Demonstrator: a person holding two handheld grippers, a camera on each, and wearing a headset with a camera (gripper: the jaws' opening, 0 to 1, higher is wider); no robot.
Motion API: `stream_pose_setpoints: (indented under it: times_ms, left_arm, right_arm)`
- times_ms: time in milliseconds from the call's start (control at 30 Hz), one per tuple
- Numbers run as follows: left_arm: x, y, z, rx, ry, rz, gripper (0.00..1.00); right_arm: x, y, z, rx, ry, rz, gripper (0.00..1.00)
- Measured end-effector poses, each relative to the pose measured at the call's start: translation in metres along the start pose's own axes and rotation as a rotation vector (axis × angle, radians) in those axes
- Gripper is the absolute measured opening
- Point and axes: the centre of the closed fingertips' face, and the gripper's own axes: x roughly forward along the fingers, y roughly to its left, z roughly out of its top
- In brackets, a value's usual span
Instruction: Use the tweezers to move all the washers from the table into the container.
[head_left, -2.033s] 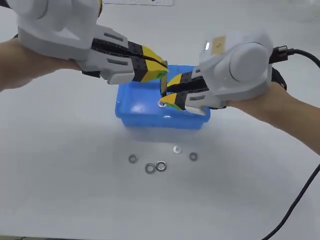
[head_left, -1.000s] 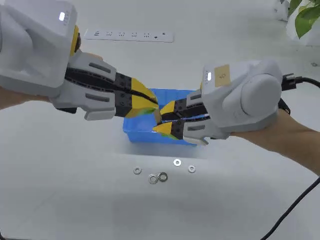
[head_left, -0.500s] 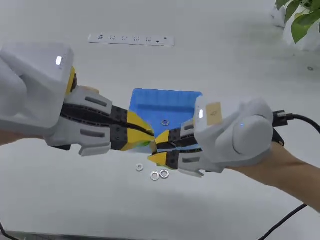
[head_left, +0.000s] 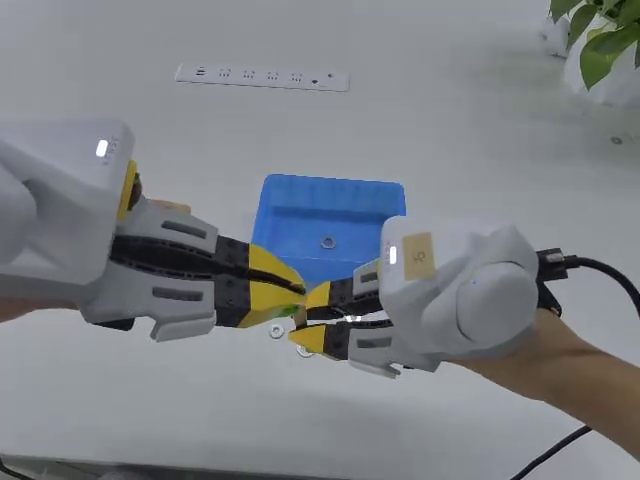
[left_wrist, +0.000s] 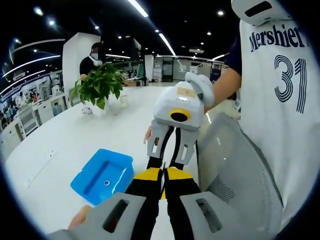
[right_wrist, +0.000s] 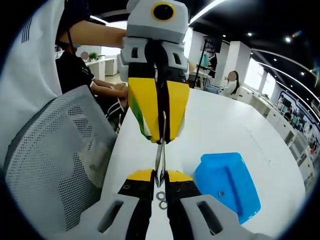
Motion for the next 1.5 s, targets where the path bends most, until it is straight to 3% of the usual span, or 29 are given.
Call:
stream_pose_setpoints:
  times_ms: [300, 567, 900, 1500]
  left_arm:
    - [0.005, 0.002, 0.0, 0.013, 0.005, -0.004, 0.06]
    - [0.01, 0.0, -0.013, 0.03, 0.035, -0.024, 0.05]
    - [0.019, 0.004, -0.03, 0.01, 0.057, -0.029, 0.05]
    - [0.021, 0.015, -0.042, 0.0, 0.099, -0.039, 0.05]
  right_arm:
    - [0.001, -0.001, -0.004, -0.003, 0.014, 0.006, 0.08]
    - [0.005, 0.004, -0.016, -0.009, 0.032, 0.004, 0.1]
    - [0.013, 0.005, -0.034, 0.012, 0.056, 0.004, 0.11]
    - [0.026, -0.001, -0.042, 0.028, 0.055, 0.027, 0.12]
